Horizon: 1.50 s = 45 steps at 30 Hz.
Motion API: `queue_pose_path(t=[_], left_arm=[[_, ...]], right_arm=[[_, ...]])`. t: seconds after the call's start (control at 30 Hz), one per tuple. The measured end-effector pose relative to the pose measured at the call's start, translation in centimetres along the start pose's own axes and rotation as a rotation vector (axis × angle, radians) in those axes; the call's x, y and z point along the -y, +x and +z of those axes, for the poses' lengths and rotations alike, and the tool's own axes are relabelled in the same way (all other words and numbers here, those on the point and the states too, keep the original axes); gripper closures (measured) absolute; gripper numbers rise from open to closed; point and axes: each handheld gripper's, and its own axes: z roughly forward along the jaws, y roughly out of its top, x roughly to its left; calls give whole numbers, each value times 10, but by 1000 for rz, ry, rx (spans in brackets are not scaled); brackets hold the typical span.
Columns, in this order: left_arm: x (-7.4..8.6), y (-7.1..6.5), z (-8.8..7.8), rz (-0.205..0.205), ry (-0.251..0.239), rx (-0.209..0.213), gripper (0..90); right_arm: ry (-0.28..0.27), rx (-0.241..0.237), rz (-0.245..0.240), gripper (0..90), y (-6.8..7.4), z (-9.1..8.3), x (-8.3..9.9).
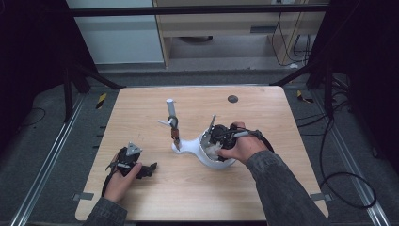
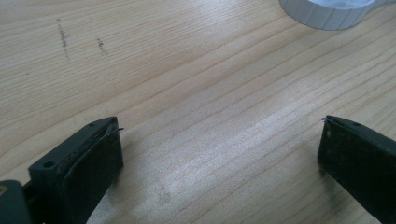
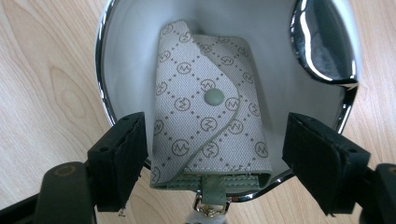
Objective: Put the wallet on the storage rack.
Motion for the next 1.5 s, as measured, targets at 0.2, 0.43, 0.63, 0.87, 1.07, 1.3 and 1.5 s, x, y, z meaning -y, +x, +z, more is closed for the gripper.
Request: queue_pose_path(t=[0.2, 0.43, 0.63, 0.87, 1.07, 1.3, 1.5], left_arm=[[0, 0, 0, 0, 0, 0, 0], [0, 0, 0, 0, 0, 0, 0], [0, 0, 0, 0, 0, 0, 0], [0, 0, 0, 1, 1, 0, 0], [0, 0, 0, 1, 0, 0, 0], [0, 0, 0, 1, 0, 0, 0], [0, 0, 0, 1, 1, 0, 0]], right_arm=[[-2, 1, 2, 232, 0, -1, 0], [-6, 2, 5, 224, 0, -2, 1], [-12, 6, 10, 214, -1, -4, 2], [-25, 7, 16, 210, -1, -7, 4], [-30, 10, 17, 191, 0, -10, 5], [-44, 16, 34, 158, -1, -14, 9], [-85, 24, 52, 118, 0, -23, 14]])
